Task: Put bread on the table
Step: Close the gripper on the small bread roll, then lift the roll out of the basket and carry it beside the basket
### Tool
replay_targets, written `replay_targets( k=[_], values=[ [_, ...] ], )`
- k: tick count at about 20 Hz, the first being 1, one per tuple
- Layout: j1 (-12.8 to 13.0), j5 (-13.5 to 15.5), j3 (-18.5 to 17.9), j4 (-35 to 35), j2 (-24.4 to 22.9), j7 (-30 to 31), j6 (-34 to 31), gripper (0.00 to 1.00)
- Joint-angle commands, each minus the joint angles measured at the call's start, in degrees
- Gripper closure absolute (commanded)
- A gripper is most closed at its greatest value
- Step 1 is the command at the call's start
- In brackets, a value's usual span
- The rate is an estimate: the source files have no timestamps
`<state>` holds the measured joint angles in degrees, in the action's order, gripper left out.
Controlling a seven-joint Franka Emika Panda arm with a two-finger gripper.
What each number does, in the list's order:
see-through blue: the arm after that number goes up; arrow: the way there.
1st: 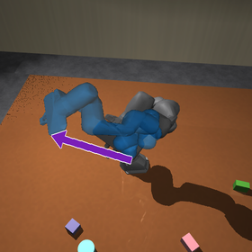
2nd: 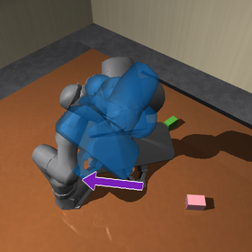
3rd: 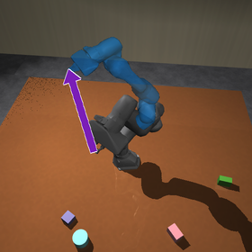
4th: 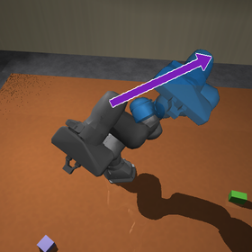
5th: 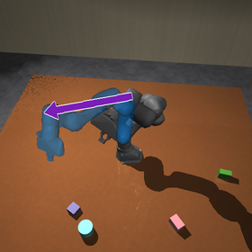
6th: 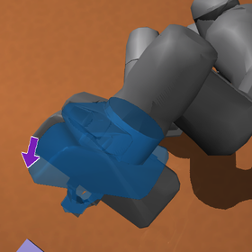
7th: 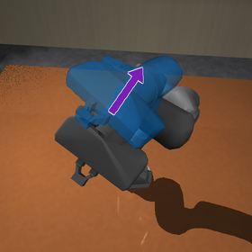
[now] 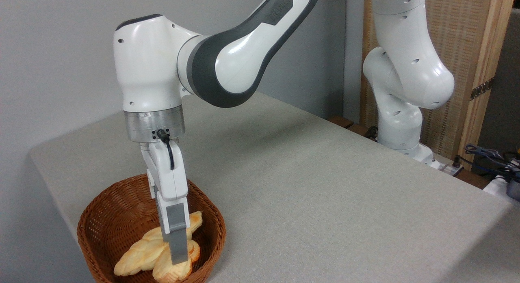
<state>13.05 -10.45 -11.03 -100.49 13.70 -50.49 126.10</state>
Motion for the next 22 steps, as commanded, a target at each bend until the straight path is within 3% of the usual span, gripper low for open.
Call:
replay_targets(
  k=[1,14,17,19,22],
  values=[
    [0.05,-0.89,-0.57,0.12,-0.52,-0.83,0.64,0.54],
    [-0.04,-0.71,-0.57,0.12,-1.04,-0.75,0.20,0.55],
    [-0.04,0.08,-0.49,0.12,-2.53,-0.13,-3.30,0.55],
    [-0.13,2.17,-0.57,0.12,-4.29,-0.05,-7.25,0.55],
    [-0.74,7.71,-0.84,0.12,-8.24,0.05,-14.28,0.55]
  ],
)
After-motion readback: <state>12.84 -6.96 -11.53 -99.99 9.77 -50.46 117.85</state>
